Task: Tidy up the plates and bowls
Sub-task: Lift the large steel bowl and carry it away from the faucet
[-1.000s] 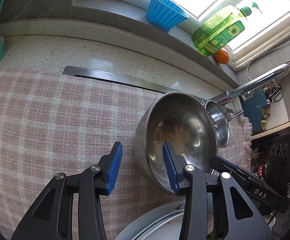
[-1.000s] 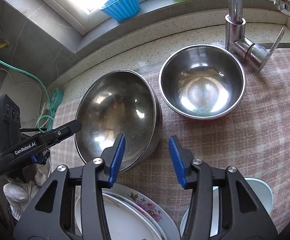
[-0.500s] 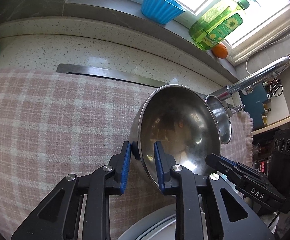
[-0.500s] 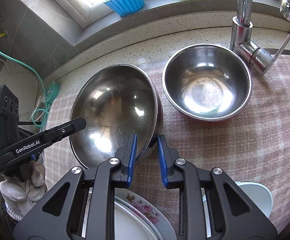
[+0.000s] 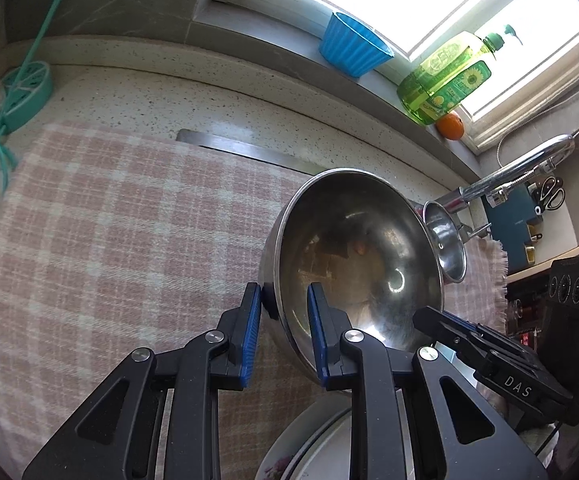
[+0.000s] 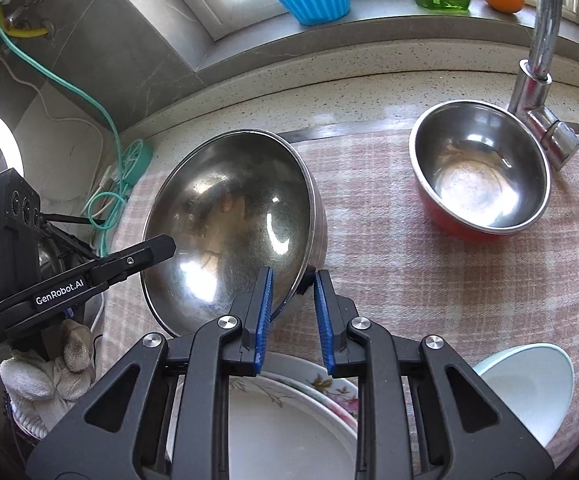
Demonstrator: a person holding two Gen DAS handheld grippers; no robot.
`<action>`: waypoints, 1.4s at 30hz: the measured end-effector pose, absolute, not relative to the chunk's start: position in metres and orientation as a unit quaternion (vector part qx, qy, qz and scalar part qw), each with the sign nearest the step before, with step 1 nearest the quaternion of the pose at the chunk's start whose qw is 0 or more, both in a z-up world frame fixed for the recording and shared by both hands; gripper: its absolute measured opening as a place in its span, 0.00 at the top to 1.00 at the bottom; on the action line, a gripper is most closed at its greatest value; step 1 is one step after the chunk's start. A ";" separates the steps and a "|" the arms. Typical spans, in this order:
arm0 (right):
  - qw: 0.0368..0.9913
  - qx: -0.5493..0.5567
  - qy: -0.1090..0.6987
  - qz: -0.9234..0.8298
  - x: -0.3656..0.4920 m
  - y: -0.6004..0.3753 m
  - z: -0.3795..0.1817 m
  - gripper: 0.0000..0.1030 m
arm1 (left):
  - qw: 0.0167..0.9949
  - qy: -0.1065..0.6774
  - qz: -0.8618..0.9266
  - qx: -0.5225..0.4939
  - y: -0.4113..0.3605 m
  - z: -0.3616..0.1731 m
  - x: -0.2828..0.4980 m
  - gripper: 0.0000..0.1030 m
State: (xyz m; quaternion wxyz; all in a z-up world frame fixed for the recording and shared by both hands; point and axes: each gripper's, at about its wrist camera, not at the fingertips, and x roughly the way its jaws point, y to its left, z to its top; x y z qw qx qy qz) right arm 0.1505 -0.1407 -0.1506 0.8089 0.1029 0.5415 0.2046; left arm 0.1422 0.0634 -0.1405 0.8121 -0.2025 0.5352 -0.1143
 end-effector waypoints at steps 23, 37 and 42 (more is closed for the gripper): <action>0.767 0.039 0.558 0.314 0.095 -0.027 -0.155 0.79 | 0.813 0.510 -0.014 -0.280 0.166 -0.144 0.047 0.79; 0.749 0.021 0.572 0.334 0.077 -0.002 -0.166 0.78 | 0.799 0.518 0.011 -0.307 0.190 -0.162 0.020 0.79; 0.749 0.013 0.573 0.333 0.076 0.000 -0.167 0.78 | 0.799 0.518 0.009 -0.307 0.191 -0.162 0.019 0.79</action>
